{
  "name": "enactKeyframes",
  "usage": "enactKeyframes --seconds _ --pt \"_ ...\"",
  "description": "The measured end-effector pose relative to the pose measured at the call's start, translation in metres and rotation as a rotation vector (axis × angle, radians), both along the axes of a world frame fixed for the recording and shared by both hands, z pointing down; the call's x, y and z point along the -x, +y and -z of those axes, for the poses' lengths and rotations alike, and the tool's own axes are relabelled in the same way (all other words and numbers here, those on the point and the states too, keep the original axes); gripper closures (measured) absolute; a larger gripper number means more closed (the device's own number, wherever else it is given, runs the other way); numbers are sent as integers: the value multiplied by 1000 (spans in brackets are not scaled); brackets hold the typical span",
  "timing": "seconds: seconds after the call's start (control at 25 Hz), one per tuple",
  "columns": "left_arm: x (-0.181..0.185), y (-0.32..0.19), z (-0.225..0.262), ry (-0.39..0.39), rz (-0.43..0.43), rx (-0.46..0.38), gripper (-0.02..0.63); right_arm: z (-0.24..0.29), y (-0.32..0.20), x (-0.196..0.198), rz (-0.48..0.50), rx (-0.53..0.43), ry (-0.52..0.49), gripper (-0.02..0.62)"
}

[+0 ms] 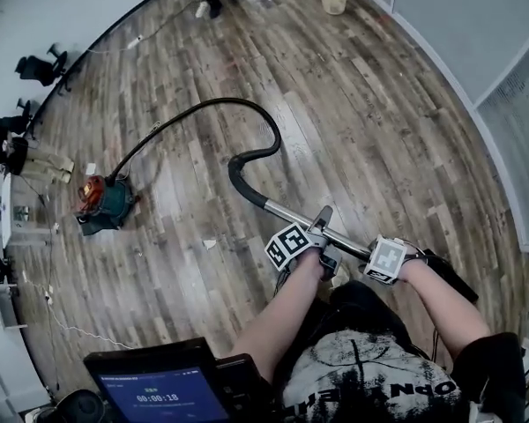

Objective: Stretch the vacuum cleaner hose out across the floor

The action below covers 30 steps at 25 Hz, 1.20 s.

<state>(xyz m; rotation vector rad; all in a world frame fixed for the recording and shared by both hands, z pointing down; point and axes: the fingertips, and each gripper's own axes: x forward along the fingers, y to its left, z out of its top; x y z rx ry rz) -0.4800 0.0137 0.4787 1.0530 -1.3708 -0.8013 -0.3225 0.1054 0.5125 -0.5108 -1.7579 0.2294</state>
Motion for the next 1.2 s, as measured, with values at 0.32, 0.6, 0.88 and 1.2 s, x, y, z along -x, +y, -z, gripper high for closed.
enactKeyframes --seconds 0.32,0.6,0.88,1.2 --pt "-16 40 -2 20 -13 -9 534 1 42 -17 -12 -2 22 471" --pt "-40 111 7 43 -26 -42 535 10 112 -39 -24 -48 38 471" --pt "-57 134 11 53 -35 -74 540 12 139 -55 -53 -76 41 471" --pt "-99 117 13 36 -63 -65 540 10 124 -93 -80 -111 20 471"
